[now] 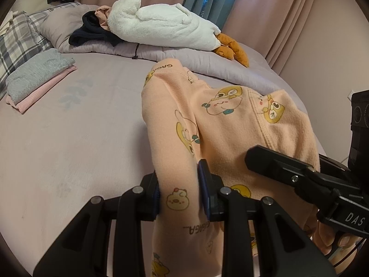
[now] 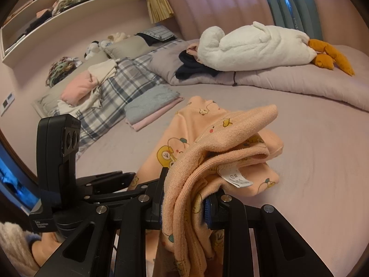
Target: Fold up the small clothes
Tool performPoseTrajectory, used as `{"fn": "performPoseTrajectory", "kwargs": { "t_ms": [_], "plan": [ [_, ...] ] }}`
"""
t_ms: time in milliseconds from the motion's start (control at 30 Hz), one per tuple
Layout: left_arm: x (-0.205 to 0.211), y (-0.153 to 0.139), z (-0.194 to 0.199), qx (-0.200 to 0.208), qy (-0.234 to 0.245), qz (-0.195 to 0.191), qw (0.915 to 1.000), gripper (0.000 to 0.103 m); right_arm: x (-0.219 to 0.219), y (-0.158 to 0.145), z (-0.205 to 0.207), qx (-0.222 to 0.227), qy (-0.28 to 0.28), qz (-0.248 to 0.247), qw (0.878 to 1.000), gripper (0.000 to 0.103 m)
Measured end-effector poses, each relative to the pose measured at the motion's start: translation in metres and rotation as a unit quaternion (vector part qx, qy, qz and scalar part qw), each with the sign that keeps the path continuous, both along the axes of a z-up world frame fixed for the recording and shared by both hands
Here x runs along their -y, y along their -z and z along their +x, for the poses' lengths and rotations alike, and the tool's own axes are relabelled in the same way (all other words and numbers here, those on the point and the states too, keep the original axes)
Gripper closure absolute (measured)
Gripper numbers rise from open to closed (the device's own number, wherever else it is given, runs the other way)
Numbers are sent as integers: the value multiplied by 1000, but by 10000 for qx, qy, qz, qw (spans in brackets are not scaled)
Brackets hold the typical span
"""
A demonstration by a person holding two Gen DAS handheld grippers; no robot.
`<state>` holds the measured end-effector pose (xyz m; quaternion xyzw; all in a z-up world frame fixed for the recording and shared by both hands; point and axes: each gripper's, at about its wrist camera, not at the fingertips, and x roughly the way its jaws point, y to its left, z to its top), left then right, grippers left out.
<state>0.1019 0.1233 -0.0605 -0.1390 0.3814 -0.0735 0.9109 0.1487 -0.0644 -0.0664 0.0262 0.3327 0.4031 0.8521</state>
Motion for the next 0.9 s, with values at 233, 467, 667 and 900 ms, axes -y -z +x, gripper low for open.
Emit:
{"fn": "performPoseTrajectory", "kwargs": {
  "t_ms": [233,467,667,900],
  "plan": [
    [-3,1,11,-18,-4,34,10000,77,-2,2,6,-3,19,1,10000,76],
    [-6,5,19,-69,-12,29,10000,77,-5,4,14,-39,42,-4,10000,76],
    [-8,8,27,-108,-15,34,9999,77,-9,8,20,-57,60,-30,10000,76],
    [-10,13,33,-172,-38,29,9998,76,-14,12,25,-92,71,-50,9999,76]
  ]
}}
